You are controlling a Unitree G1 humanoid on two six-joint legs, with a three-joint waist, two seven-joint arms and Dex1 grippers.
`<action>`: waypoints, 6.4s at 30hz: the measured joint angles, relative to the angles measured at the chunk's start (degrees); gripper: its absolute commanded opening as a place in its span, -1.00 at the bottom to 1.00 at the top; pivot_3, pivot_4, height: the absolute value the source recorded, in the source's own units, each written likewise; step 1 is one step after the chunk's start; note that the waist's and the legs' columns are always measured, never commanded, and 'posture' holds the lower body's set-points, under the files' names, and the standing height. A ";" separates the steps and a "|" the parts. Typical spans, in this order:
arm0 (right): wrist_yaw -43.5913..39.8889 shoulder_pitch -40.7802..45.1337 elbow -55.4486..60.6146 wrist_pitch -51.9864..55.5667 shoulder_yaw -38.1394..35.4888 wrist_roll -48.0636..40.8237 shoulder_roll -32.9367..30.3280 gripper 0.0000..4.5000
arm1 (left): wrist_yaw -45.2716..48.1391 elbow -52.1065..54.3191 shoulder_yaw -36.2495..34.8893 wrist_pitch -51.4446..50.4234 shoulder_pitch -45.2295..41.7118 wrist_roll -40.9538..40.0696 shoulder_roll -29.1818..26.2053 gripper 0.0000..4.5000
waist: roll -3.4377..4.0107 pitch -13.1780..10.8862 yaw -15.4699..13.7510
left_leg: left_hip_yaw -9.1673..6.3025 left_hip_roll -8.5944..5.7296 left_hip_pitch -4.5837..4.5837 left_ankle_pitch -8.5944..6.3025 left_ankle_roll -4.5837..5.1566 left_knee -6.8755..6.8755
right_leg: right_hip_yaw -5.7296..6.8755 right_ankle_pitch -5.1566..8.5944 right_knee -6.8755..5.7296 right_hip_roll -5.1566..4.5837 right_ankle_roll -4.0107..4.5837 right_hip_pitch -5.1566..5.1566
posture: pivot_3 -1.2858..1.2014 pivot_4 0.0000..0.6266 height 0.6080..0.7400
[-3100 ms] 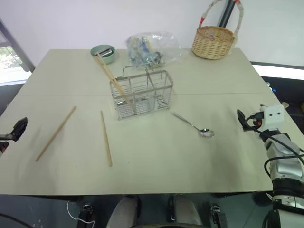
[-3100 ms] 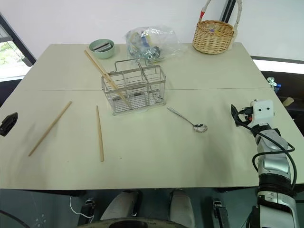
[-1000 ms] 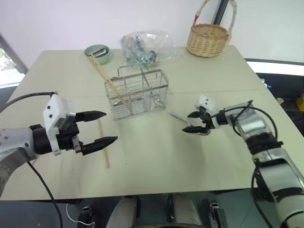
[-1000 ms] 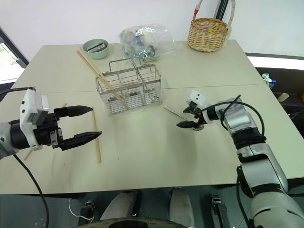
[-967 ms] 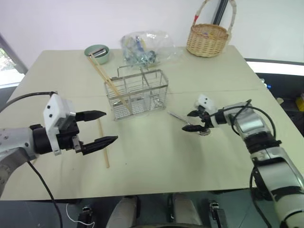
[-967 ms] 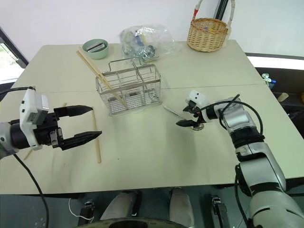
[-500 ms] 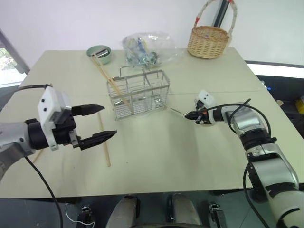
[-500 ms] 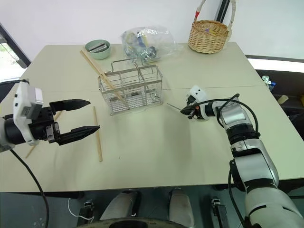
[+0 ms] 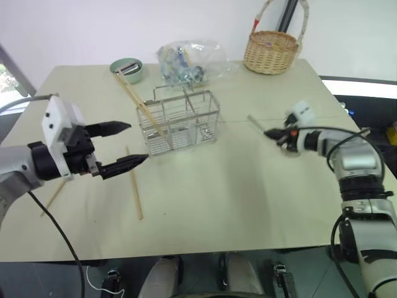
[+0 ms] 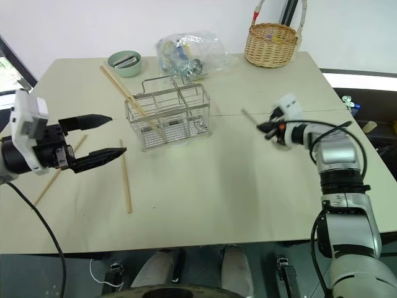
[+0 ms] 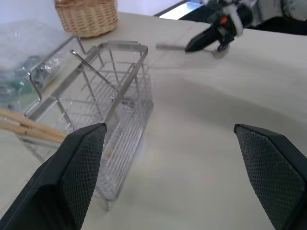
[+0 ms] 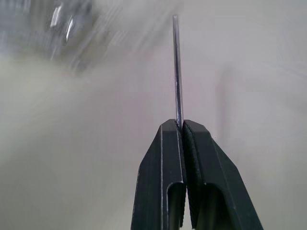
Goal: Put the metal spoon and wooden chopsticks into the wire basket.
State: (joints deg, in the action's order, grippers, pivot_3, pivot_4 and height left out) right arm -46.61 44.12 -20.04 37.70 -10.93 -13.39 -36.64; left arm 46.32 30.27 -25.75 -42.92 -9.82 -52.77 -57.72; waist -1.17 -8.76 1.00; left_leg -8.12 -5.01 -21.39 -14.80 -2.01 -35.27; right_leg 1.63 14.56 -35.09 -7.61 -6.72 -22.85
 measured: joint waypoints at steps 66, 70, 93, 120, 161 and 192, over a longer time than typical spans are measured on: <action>-10.30 -0.27 25.10 -5.45 3.25 -23.68 0.08 0.98 | -1.96 -15.66 -5.44 1.17 -0.22 8.02 -2.38 1.00 | -0.13 0.05 1.29 | 0.17 0.82 -0.02 0.11 -0.18 0.12 | -0.12 -0.43 -0.09 0.84 0.35 -0.31 | 0.03 -0.52 0.15; -17.57 -7.92 30.85 -1.99 3.13 -26.63 -7.56 0.98 | 2.02 -27.56 -2.92 5.02 -1.56 14.82 -6.40 1.00 | -0.24 0.12 1.36 | 0.27 0.88 0.01 0.11 -0.18 0.10 | -0.14 -0.37 -0.05 0.79 0.45 -0.31 | 0.03 -0.52 0.15; -8.19 -23.71 44.62 5.47 -3.58 -33.34 -10.73 0.98 | 11.38 -75.74 21.46 21.04 -19.62 41.53 0.86 1.00 | -0.68 0.31 -1.87 | 0.21 0.83 -0.14 0.09 -0.21 0.02 | -0.02 -0.44 0.01 0.67 0.33 -0.35 | 0.03 -0.52 0.15; 1.08 -28.00 46.98 5.83 -8.84 -37.71 -11.29 1.00 | 11.03 -100.67 29.56 23.41 -43.43 57.35 8.39 -0.28 | -0.25 0.70 -1.62 | 0.29 0.84 0.05 0.10 -0.19 -0.03 | 0.01 -0.49 -0.14 0.72 0.14 -0.19 | 0.03 -0.52 0.15; 3.92 -27.67 45.82 4.21 -7.13 -37.37 -9.30 1.00 | -23.22 -51.03 -0.38 6.39 -59.05 17.23 32.47 -0.99 | -0.90 0.45 -1.70 | 0.18 0.71 -0.08 0.09 -0.22 -0.63 | 0.03 -0.67 -0.04 0.70 -0.13 0.10 | 0.03 -0.52 0.15; 9.11 -29.72 46.75 4.20 -9.97 -39.58 -9.21 1.00 | -22.11 -24.83 12.32 7.27 -36.61 17.11 37.83 0.98 | -0.64 0.34 -1.68 | 0.20 0.73 -0.10 0.01 -0.11 -0.75 | -0.02 -0.66 0.05 0.71 -0.10 0.17 | 0.03 -0.52 0.15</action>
State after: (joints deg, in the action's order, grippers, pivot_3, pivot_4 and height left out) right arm -37.50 14.41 26.71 41.90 -20.90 -52.96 -45.85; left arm 24.21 5.43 -13.43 -35.65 -46.43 -35.67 -19.89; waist -1.81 -8.43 -0.68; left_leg -7.92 -4.28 -21.49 -14.79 -2.11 -36.02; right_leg 1.61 13.90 -35.04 -6.90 -6.82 -22.68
